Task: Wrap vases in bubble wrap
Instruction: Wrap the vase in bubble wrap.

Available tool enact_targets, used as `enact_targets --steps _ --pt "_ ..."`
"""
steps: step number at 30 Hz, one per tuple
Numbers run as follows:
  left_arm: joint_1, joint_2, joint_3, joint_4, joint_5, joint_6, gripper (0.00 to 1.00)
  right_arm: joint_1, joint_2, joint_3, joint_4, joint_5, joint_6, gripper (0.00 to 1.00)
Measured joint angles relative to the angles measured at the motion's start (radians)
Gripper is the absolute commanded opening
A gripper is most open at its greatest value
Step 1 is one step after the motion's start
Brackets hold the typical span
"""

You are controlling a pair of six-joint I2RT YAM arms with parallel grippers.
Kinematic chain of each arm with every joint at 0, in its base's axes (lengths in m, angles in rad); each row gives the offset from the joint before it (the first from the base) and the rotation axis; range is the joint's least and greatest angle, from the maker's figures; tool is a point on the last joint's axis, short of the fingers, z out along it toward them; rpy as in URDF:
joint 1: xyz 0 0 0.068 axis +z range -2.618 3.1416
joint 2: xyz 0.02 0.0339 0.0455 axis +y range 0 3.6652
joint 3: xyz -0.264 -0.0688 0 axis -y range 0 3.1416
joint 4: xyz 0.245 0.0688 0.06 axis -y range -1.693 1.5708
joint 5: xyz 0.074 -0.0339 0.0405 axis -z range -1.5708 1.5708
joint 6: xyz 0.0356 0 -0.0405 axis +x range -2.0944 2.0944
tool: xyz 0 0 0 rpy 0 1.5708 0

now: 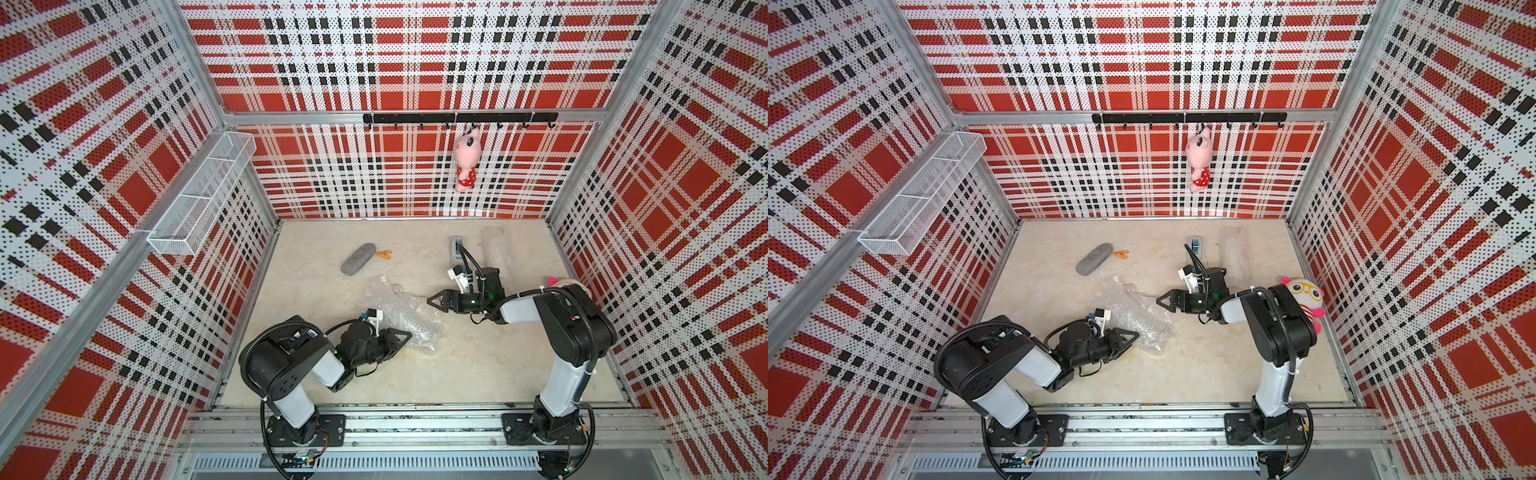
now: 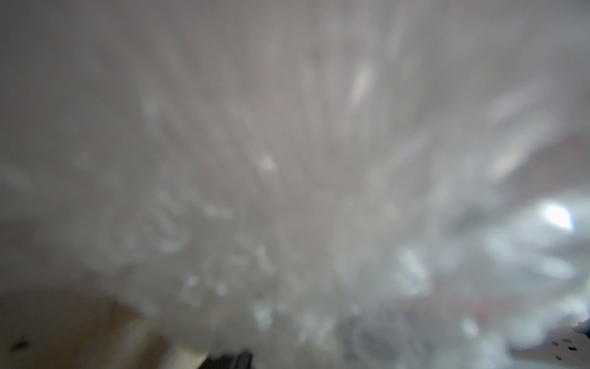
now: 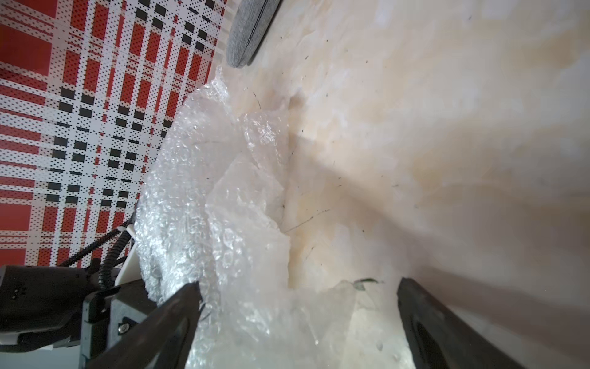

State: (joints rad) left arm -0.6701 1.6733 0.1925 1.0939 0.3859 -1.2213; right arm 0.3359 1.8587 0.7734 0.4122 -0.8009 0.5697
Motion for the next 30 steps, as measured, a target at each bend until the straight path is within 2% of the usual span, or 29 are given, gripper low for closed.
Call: enact_targets --steps 3,9,13,17,20,23,26,30 --pt "0.001 -0.011 0.013 -0.027 0.0 0.008 0.4 0.01 0.021 0.0 0.043 -0.024 0.03 0.86" --pt "0.002 -0.014 0.029 -0.053 0.003 0.022 0.41 0.035 0.044 -0.043 0.229 -0.101 0.138 0.44" --pt "0.008 -0.02 0.03 -0.067 0.004 0.028 0.41 0.041 0.041 -0.087 0.337 -0.127 0.195 0.2" --pt "0.014 -0.031 0.039 -0.097 0.007 0.041 0.42 0.043 0.001 -0.121 0.37 -0.129 0.225 0.08" --pt "0.02 -0.041 0.046 -0.133 0.007 0.052 0.42 0.057 -0.053 -0.13 0.367 -0.129 0.221 0.04" --pt "0.026 -0.056 0.057 -0.177 0.007 0.065 0.43 0.092 -0.1 -0.129 0.339 -0.124 0.192 0.05" --pt "0.027 -0.071 0.07 -0.211 0.007 0.075 0.44 0.142 -0.121 -0.127 0.292 -0.112 0.147 0.12" --pt "0.03 -0.093 0.078 -0.236 0.007 0.079 0.45 0.183 -0.122 -0.122 0.237 -0.102 0.099 0.34"
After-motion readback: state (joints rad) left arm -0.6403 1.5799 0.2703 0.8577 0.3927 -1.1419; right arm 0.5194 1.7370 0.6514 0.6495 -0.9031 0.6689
